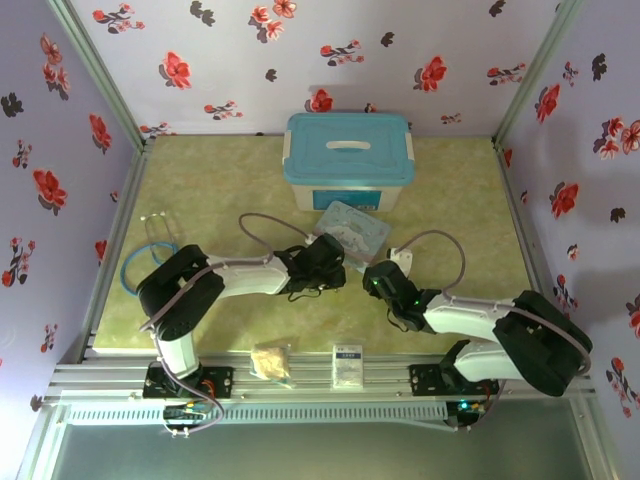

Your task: Unlock a padlock with a key

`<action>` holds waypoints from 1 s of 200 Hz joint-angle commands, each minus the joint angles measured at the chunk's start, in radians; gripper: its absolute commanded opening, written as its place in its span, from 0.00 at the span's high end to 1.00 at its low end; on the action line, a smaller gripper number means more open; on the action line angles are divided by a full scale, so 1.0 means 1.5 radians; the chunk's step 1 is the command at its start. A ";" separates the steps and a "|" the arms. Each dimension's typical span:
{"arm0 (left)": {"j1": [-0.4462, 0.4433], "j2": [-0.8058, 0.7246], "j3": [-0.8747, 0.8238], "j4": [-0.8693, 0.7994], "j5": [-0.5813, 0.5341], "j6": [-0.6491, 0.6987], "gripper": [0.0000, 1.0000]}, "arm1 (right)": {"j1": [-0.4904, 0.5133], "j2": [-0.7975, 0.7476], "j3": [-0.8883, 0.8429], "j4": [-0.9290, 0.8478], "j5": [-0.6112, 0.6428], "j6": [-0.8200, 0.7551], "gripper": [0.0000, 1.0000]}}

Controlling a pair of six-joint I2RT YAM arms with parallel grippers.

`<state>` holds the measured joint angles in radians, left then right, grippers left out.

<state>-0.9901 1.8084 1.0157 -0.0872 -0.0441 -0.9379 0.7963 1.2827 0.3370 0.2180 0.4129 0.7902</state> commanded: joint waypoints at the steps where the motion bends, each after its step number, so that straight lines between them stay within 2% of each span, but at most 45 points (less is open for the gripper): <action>1: -0.007 0.043 0.024 -0.216 -0.089 0.066 0.91 | -0.007 0.009 0.009 0.008 0.021 0.020 0.48; 76: -0.067 0.094 0.128 -0.347 -0.191 0.090 0.82 | -0.009 0.015 0.017 -0.001 0.022 0.018 0.47; 133: -0.099 0.110 0.168 -0.372 -0.198 0.083 0.74 | -0.008 0.047 0.007 0.013 0.013 0.032 0.48; 175: -0.124 0.101 0.205 -0.417 -0.226 0.081 0.66 | -0.008 0.039 0.001 0.012 0.017 0.032 0.48; 200: -0.131 0.093 0.208 -0.417 -0.229 0.077 0.63 | -0.008 0.032 -0.005 0.013 0.020 0.033 0.48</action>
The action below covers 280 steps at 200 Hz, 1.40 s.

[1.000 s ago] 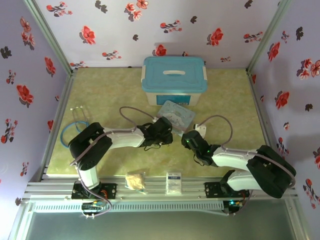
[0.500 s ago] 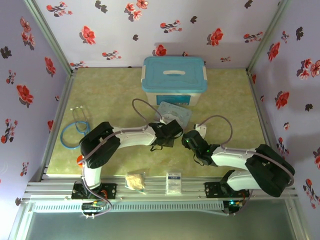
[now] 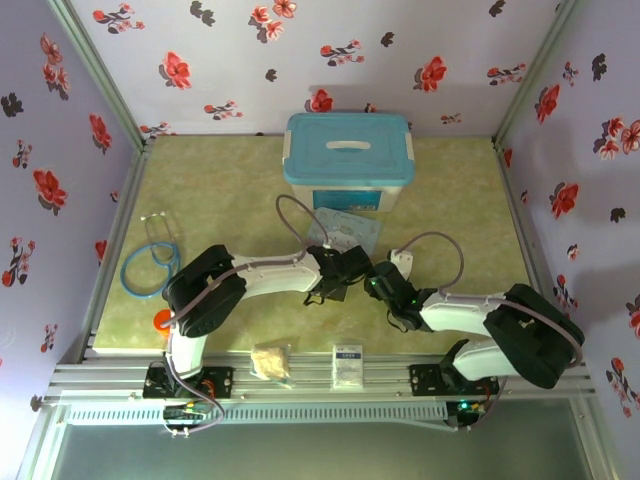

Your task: Unlock a padlock with a key

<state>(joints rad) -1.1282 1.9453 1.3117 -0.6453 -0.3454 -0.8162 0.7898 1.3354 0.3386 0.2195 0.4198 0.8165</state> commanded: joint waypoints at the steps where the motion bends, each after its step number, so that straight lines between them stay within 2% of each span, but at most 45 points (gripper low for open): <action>1: -0.039 0.001 0.010 -0.044 -0.028 -0.004 0.63 | -0.005 -0.003 -0.006 0.012 0.015 0.015 0.48; 72: -0.070 0.005 0.046 -0.065 -0.025 -0.011 0.65 | -0.004 -0.012 -0.017 0.013 0.019 0.020 0.48; 128: -0.070 -0.014 0.022 -0.030 0.010 -0.021 0.66 | -0.004 -0.039 -0.027 0.019 0.013 0.011 0.48; 144: -0.059 -0.053 -0.007 0.016 0.022 -0.011 0.66 | -0.004 -0.071 -0.046 0.037 -0.001 -0.006 0.53; 161: -0.050 -0.116 -0.054 0.074 0.023 0.002 0.59 | -0.003 -0.123 -0.078 0.067 -0.035 -0.035 0.51; 175: -0.036 -0.172 -0.096 0.119 0.027 0.015 0.46 | -0.003 -0.172 -0.091 0.062 -0.074 -0.059 0.46; 192: -0.012 -0.239 -0.148 0.163 0.027 0.023 0.30 | -0.002 -0.237 -0.088 0.009 -0.110 -0.086 0.36; 207: 0.009 -0.299 -0.203 0.223 0.046 0.031 0.17 | -0.001 -0.283 -0.086 -0.014 -0.149 -0.111 0.34; 220: 0.026 -0.344 -0.249 0.273 0.060 0.029 0.01 | -0.001 -0.302 -0.079 -0.020 -0.186 -0.123 0.34; 251: 0.091 -0.404 -0.342 0.367 0.126 -0.012 0.00 | 0.007 -0.230 -0.026 -0.010 -0.246 -0.126 0.36; 280: 0.122 -0.430 -0.401 0.423 0.150 -0.050 0.00 | 0.052 -0.092 0.063 -0.019 -0.227 -0.131 0.38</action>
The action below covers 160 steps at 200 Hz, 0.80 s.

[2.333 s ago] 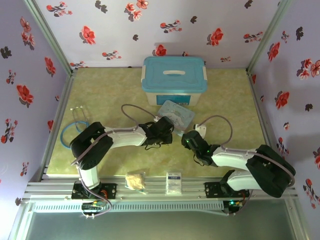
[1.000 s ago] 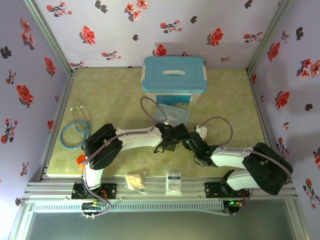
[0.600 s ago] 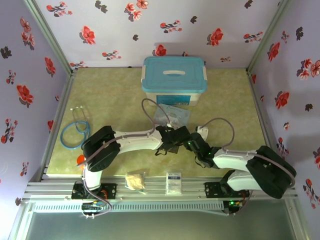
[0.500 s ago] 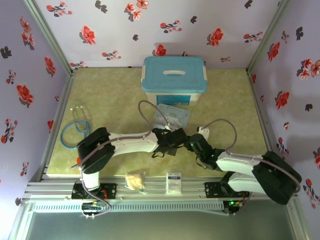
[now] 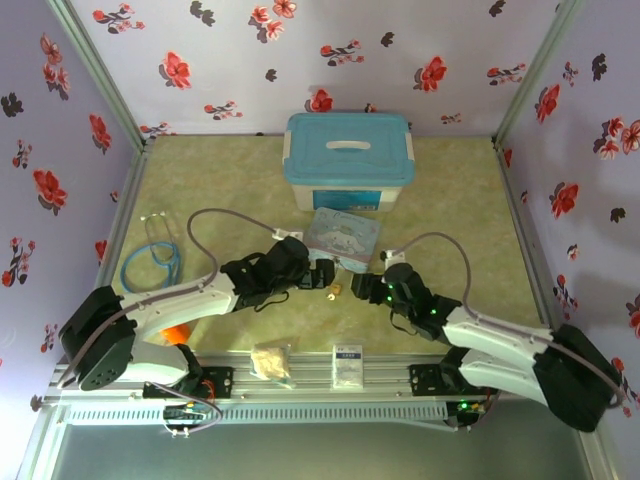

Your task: Unlock a padlock with a key

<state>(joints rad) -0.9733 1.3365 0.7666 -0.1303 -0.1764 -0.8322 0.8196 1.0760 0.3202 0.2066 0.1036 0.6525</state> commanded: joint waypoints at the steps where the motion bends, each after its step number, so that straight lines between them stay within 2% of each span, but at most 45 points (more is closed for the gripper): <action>1: 0.019 -0.025 -0.038 0.080 0.038 -0.040 0.00 | 0.034 0.086 0.079 -0.011 -0.015 -0.022 0.38; 35: 0.021 -0.028 -0.045 0.049 0.031 -0.051 0.00 | 0.057 0.223 0.171 -0.063 0.024 -0.001 0.43; 62: 0.021 -0.040 -0.066 0.057 0.031 -0.057 0.00 | 0.060 0.279 0.186 -0.065 0.041 0.014 0.48; 122: 0.022 -0.037 -0.078 0.065 0.018 -0.060 0.00 | 0.065 0.338 0.197 -0.045 0.034 0.016 0.54; 160: 0.022 -0.029 -0.075 0.066 0.018 -0.060 0.00 | 0.067 0.335 0.179 -0.025 0.011 0.038 0.66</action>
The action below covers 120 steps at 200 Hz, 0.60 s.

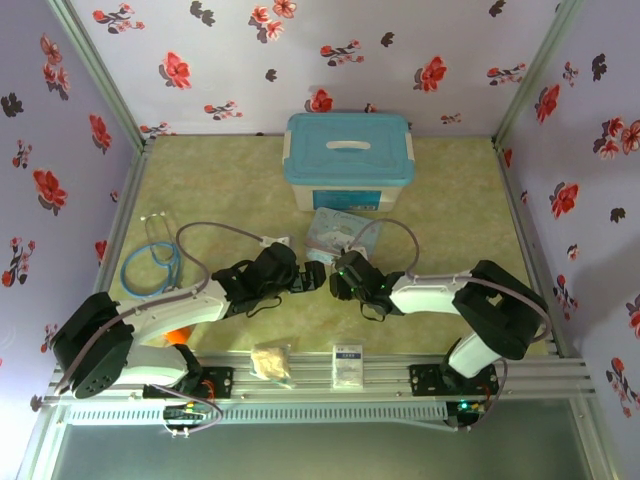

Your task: Unlock a padlock with a key

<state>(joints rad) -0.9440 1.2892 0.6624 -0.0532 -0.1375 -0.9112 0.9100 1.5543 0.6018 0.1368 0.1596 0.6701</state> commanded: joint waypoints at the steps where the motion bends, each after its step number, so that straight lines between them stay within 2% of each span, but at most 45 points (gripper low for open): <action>1: 0.003 0.003 -0.006 0.014 -0.008 -0.007 0.00 | 0.006 0.016 -0.010 0.024 -0.028 0.028 0.66; 33: 0.002 0.005 -0.008 0.017 -0.007 -0.007 0.00 | 0.008 -0.002 -0.047 0.052 -0.042 0.042 0.66; 78: 0.002 0.013 -0.004 0.018 -0.009 -0.007 0.00 | 0.007 -0.020 -0.076 0.085 -0.058 0.060 0.74; 102: 0.002 0.022 0.004 0.018 -0.010 0.000 0.00 | 0.007 -0.039 -0.093 0.086 -0.037 0.077 0.81; 120: 0.004 0.033 0.015 0.020 -0.012 0.011 0.00 | 0.007 -0.060 -0.106 0.066 -0.008 0.096 0.82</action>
<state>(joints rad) -0.9440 1.3121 0.6598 -0.0441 -0.1375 -0.9104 0.9100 1.5032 0.4862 0.2932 0.1261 0.7620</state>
